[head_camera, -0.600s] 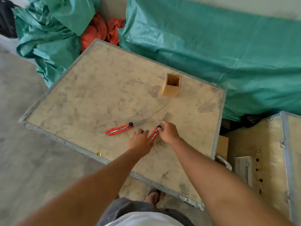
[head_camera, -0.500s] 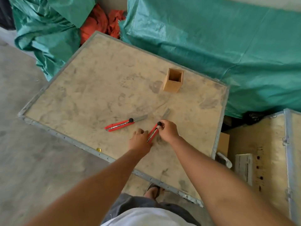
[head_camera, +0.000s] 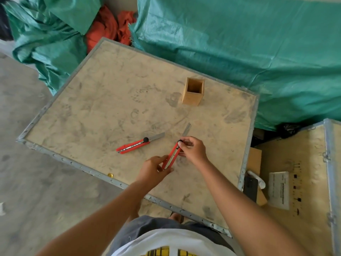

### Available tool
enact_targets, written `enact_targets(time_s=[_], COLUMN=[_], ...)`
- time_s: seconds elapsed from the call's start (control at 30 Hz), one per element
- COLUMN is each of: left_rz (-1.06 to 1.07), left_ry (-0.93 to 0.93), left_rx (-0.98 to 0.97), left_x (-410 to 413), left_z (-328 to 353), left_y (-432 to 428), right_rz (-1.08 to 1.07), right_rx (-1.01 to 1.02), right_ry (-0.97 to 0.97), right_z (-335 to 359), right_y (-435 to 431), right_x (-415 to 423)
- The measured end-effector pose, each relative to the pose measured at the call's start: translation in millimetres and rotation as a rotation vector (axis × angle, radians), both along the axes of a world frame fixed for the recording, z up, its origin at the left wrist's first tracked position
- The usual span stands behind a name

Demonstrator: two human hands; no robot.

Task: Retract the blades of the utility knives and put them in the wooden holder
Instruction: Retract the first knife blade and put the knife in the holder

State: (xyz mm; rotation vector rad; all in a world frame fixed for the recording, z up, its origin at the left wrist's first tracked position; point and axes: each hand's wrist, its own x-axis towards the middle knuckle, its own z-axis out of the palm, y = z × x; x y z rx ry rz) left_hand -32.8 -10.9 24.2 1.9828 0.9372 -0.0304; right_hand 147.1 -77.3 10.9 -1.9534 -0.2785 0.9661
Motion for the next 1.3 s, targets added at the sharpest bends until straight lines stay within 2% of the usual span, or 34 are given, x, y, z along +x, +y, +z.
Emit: enact_targets(time_s=[0.23,0.4,0.5,0.6,0.7,0.8,1.03,1.13,1.3], left_rz=[0.179,0.290,0.309,0.285,0.266,0.261,0.193,0.185,0.185], left_ry=[-0.291,-0.432,-0.498,-0.524,-0.547,-0.555,-0.523,-0.534,-0.533], left_rx=[-0.347,-0.439,-0.444,-0.428,-0.411,-0.403,-0.351,-0.341,-0.335], left_x=[-18,-18,-14,-11,-9,-7,-7,-7,-5], left_z=[51,80,90,99,108,115,124,127,128], left_y=[6,8,12,19,25,31,38,36,35], right_rz=[-0.014,0.105,0.278,0.417,0.476,0.510,0.341,0.376,0.315], right_rx=[0.238,0.295,0.253,0.219,0.213,0.246,0.260,0.302,0.283], right_ry=[0.103,0.122,0.079,-0.062,-0.226,-0.277,-0.380,-0.341,-0.452], right_z=[68,112,124,131,139,148,156,158,158], right_y=[-8,-9,-12,-11,-8,-6,-8,-10,-12], right_x=[-1,-7,-13,-19,-22,-21,-30,-29,-33])
